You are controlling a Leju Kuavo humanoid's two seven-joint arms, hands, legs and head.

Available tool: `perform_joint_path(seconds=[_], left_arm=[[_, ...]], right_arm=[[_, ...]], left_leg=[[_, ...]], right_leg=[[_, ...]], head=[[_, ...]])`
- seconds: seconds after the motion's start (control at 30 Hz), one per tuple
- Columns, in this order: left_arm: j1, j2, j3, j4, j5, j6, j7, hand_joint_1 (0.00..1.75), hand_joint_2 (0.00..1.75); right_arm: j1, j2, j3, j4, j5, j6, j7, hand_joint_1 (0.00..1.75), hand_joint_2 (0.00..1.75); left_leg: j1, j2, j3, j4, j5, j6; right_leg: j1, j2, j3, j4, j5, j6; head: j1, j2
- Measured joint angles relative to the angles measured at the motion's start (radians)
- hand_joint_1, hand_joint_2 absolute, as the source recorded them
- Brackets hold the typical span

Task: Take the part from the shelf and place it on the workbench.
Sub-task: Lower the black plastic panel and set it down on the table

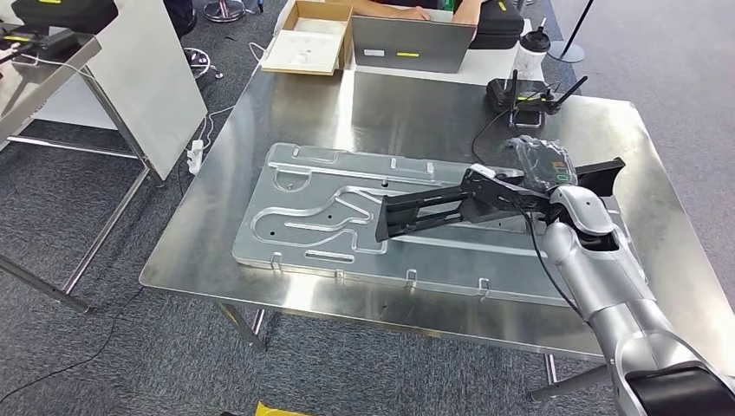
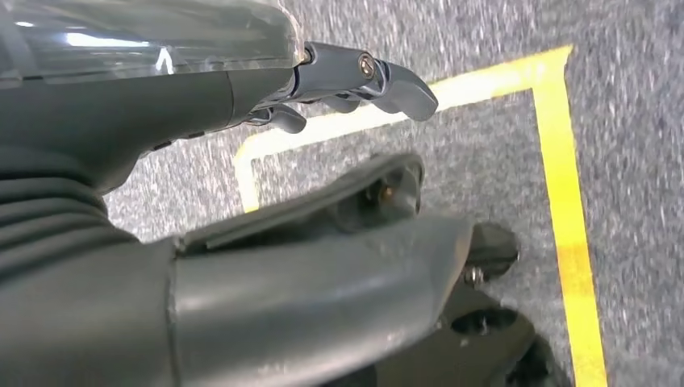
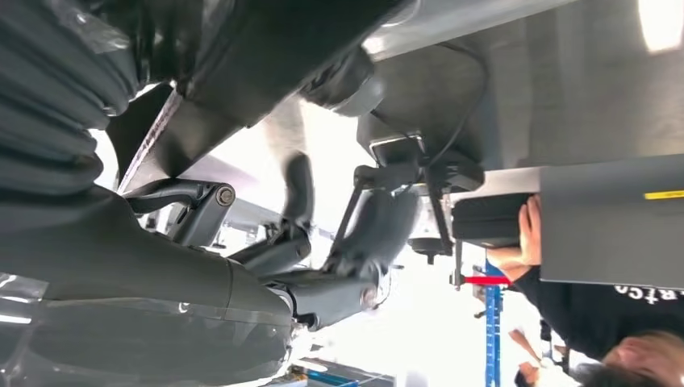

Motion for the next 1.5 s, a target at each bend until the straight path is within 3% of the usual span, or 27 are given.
perform_joint_path(seconds=[0.07,0.13,0.2,0.27,0.37,0.43,0.47,0.5,0.57,0.63,0.7,0.77,0.8,0.87,0.9,0.93,0.97,1.0,1.07,1.13,1.27,1.33,1.4,1.43,1.47,1.5], left_arm=[[0.0,-0.002,0.0,0.0,0.003,-0.005,0.0,0.0,0.0],[-0.001,-0.005,0.0,0.0,0.005,-0.008,0.0,0.0,0.0],[-0.001,-0.005,0.0,0.0,0.006,-0.01,0.0,0.0,0.0],[-0.001,-0.004,0.0,0.0,0.007,-0.01,0.0,0.0,0.0],[0.001,-0.002,0.0,0.0,0.007,-0.012,0.002,0.0,0.0],[0.005,-0.002,0.0,0.0,0.008,-0.013,0.002,0.0,0.0],[0.007,-0.002,0.0,0.0,0.008,-0.014,0.002,0.0,0.0],[0.008,-0.001,0.0,0.0,0.009,-0.015,0.002,0.0,0.0],[0.008,0.001,0.0,0.0,0.012,-0.015,0.002,0.0,0.0],[0.006,0.002,0.001,0.0,0.015,-0.016,0.0,0.0,0.0],[0.007,0.002,0.001,0.0,0.019,-0.016,-0.001,0.0,0.0],[0.008,0.002,0.001,0.0,0.023,-0.015,-0.002,0.0,0.0],[0.008,0.002,0.001,0.0,0.024,-0.014,-0.002,0.0,0.0],[0.008,0.002,0.002,0.0,0.025,-0.013,-0.003,0.0,0.0],[0.009,0.002,0.002,0.0,0.025,-0.013,-0.003,0.0,0.0],[0.01,0.002,0.002,0.0,0.025,-0.013,-0.003,0.0,0.0],[0.01,0.002,0.002,0.0,0.025,-0.013,-0.002,0.0,0.0],[0.01,0.002,0.002,0.0,0.025,-0.013,-0.002,0.0,0.0],[0.009,0.002,0.002,0.0,0.025,-0.013,-0.003,0.0,0.0],[0.009,0.001,0.003,0.0,0.025,-0.013,-0.003,0.0,0.0],[0.008,0.002,0.006,0.0,0.026,-0.011,-0.004,0.0,0.0],[0.007,0.002,0.007,0.0,0.027,-0.01,-0.004,0.0,0.0],[0.007,0.002,0.008,0.0,0.027,-0.01,-0.004,0.0,0.0],[0.007,0.002,0.008,0.0,0.027,-0.01,-0.004,0.0,0.0],[0.008,0.002,0.008,0.0,0.027,-0.01,-0.004,0.0,0.0],[0.008,0.002,0.008,0.0,0.027,-0.01,-0.004,0.0,0.0]], right_arm=[[-0.007,0.0,-0.001,0.007,0.006,-0.001,-0.001,0.0,0.0],[-0.011,0.0,-0.002,0.011,0.011,-0.001,-0.003,0.0,0.0],[-0.011,0.0,0.0,0.015,0.013,0.0,-0.005,0.0,0.87],[-0.01,0.002,0.002,0.017,0.016,0.001,-0.009,0.0,1.75],[-0.01,0.005,0.004,0.02,0.017,0.002,-0.012,0.0,1.75],[-0.011,0.005,0.003,0.023,0.013,0.007,-0.014,0.0,0.87],[-0.014,0.005,0.003,0.024,0.009,0.014,-0.016,0.0,0.44],[-0.019,0.005,0.002,0.026,0.001,0.024,-0.019,0.0,0.0],[-0.033,0.004,-0.003,0.028,-0.024,0.059,-0.023,0.0,0.0],[-0.051,0.0,-0.012,0.03,-0.064,0.096,-0.018,0.0,0.87],[-0.066,-0.004,-0.023,0.03,-0.107,0.111,-0.003,0.0,1.75],[-0.075,-0.008,-0.036,0.025,-0.133,0.105,0.018,0.0,1.75],[-0.079,-0.011,-0.041,0.021,-0.138,0.098,0.029,0.0,1.75],[-0.087,-0.017,-0.048,0.014,-0.139,0.084,0.051,0.0,1.75],[-0.088,-0.02,-0.05,0.012,-0.139,0.077,0.06,0.0,1.75],[-0.088,-0.022,-0.052,0.01,-0.138,0.071,0.068,0.0,1.75],[-0.088,-0.023,-0.053,0.008,-0.138,0.065,0.074,0.0,1.31],[-0.088,-0.025,-0.056,0.006,-0.138,0.058,0.081,0.0,0.87],[-0.089,-0.027,-0.062,0.0,-0.139,0.042,0.093,0.0,0.0],[-0.089,-0.028,-0.07,-0.003,-0.143,0.027,0.101,0.0,0.0],[-0.088,-0.028,-0.08,-0.004,-0.157,0.011,0.111,0.0,0.0],[-0.089,-0.028,-0.082,-0.006,-0.159,0.009,0.112,0.0,0.0],[-0.09,-0.028,-0.083,-0.006,-0.159,0.01,0.115,0.0,0.0],[-0.09,-0.027,-0.083,-0.005,-0.159,0.011,0.116,0.0,0.0],[-0.09,-0.027,-0.083,-0.005,-0.158,0.012,0.117,0.0,0.44],[-0.09,-0.027,-0.083,-0.005,-0.158,0.013,0.118,0.0,0.87]], left_leg=[[-0.003,0.0,0.005,0.001,-0.002,-0.003],[-0.003,0.0,0.006,0.001,-0.002,-0.012],[-0.001,-0.001,0.007,0.001,-0.001,-0.025],[-0.001,-0.001,-0.005,0.027,-0.022,-0.035],[0.004,-0.001,-0.077,0.195,-0.119,-0.047],[0.009,-0.001,-0.112,0.284,-0.149,-0.054],[0.012,-0.001,-0.103,0.275,-0.136,-0.057],[0.014,0.0,-0.075,0.228,-0.109,-0.058],[0.016,0.0,0.001,0.092,-0.058,-0.057],[0.014,-0.002,0.035,0.021,-0.042,-0.048],[0.009,-0.003,0.03,0.017,-0.04,-0.034],[0.01,-0.002,0.026,0.011,-0.031,-0.02],[0.011,-0.002,0.025,0.007,-0.028,-0.013],[0.011,-0.002,0.021,0.006,-0.026,-0.008],[0.011,-0.002,0.02,0.007,-0.026,-0.007],[0.011,-0.002,0.02,0.007,-0.027,-0.007],[0.011,-0.002,0.02,0.009,-0.029,-0.007],[0.011,-0.002,0.021,0.01,-0.031,-0.009],[0.009,-0.003,0.021,0.017,-0.038,-0.014],[0.005,-0.003,0.017,0.024,-0.044,-0.021],[0.003,-0.003,0.009,0.037,-0.058,-0.04],[0.004,-0.002,-0.028,0.116,-0.104,-0.049],[0.005,-0.002,-0.095,0.251,-0.161,-0.054],[0.005,-0.002,-0.122,0.3,-0.173,-0.054],[0.005,-0.002,-0.134,0.315,-0.165,-0.052],[0.004,-0.002,-0.125,0.289,-0.138,-0.047]], right_leg=[[0.005,0.0,0.063,-0.138,0.062,-0.015],[0.012,-0.001,0.089,-0.199,0.082,-0.027],[0.013,-0.001,0.091,-0.203,0.089,-0.035],[0.006,-0.004,0.095,-0.213,0.1,-0.045],[0.001,-0.012,0.092,-0.217,0.108,-0.053],[0.0,-0.015,0.09,-0.216,0.108,-0.052],[0.0,-0.015,0.09,-0.214,0.108,-0.051],[-0.001,-0.015,0.09,-0.211,0.107,-0.049],[-0.001,-0.013,0.086,-0.2,0.102,-0.04],[0.001,-0.01,0.078,-0.19,0.099,-0.027],[0.0,-0.009,0.071,-0.188,0.101,-0.013],[-0.006,-0.007,0.059,-0.169,0.087,-0.002],[-0.008,-0.006,0.042,-0.132,0.063,0.002],[-0.009,-0.004,-0.02,-0.006,-0.002,0.008],[-0.009,-0.003,-0.053,0.06,-0.025,0.01],[-0.01,-0.003,-0.075,0.099,-0.031,0.012],[-0.01,-0.003,-0.08,0.099,-0.016,0.012],[-0.011,-0.003,-0.066,0.06,0.017,0.011],[-0.011,-0.003,-0.008,-0.074,0.091,0.007],[-0.007,-0.002,0.025,-0.156,0.115,-0.001],[-0.01,0.0,0.026,-0.168,0.11,-0.022],[-0.012,-0.001,0.028,-0.17,0.11,-0.034],[-0.008,-0.001,0.029,-0.169,0.107,-0.042],[-0.005,-0.001,0.03,-0.168,0.105,-0.044],[-0.003,0.0,0.031,-0.167,0.104,-0.046],[0.0,0.001,0.033,-0.166,0.102,-0.047]], head=[[0.0,0.0],[-0.001,0.0],[-0.001,0.0],[-0.002,0.0],[-0.002,0.0],[-0.002,0.0],[-0.002,0.0],[-0.002,0.0],[-0.002,0.0],[-0.001,0.0],[-0.001,0.0],[-0.001,0.0],[-0.001,0.0],[-0.001,0.0],[-0.001,0.0],[-0.001,0.0],[-0.001,0.0],[-0.001,0.0],[-0.001,0.0],[-0.001,0.0],[-0.001,0.0],[-0.002,0.0],[-0.002,0.0],[-0.002,0.0],[-0.002,0.0],[-0.002,0.0]])
